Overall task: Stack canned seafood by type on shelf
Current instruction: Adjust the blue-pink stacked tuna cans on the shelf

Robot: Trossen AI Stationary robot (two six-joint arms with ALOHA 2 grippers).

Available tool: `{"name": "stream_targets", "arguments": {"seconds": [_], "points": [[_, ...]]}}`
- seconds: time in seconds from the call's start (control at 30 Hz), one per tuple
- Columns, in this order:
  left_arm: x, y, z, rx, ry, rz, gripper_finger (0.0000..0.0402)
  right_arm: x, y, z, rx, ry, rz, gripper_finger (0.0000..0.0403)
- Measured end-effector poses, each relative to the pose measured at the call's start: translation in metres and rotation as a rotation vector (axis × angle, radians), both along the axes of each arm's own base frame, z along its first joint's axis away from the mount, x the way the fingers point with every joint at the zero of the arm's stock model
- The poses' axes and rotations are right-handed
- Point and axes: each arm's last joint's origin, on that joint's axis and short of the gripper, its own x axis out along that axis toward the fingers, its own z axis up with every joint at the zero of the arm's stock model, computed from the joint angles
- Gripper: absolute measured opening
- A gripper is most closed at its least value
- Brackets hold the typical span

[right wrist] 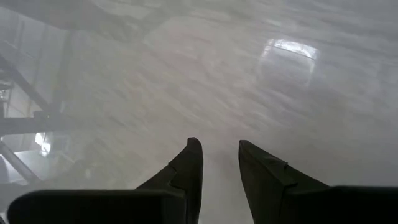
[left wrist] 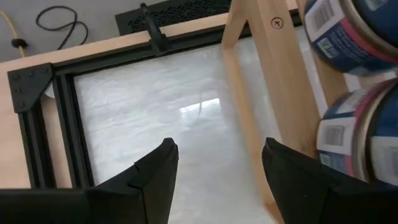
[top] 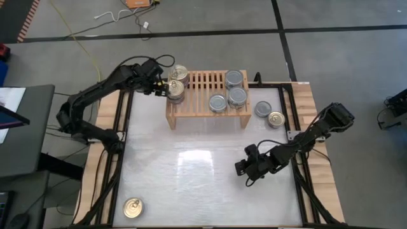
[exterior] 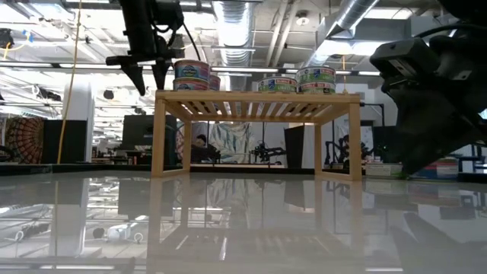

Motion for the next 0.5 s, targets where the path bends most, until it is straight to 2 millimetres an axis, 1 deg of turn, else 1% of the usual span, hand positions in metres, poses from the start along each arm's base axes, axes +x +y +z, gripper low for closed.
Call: {"name": "stream_targets", "arguments": {"seconds": [0.27, 0.5], "points": [[-0.0043, -0.0037, 0.0060, 0.012, -0.037, 0.019, 0.0222, 0.0010, 0.0006, 0.0007, 0.006, -0.011, 0.000, 0.0127], [-0.0032, -0.0034, 0.0047, 0.006, -0.031, 0.019, 0.0222, 0.0012, 0.0007, 0.0008, 0.008, -0.013, 0.000, 0.0127]]}}
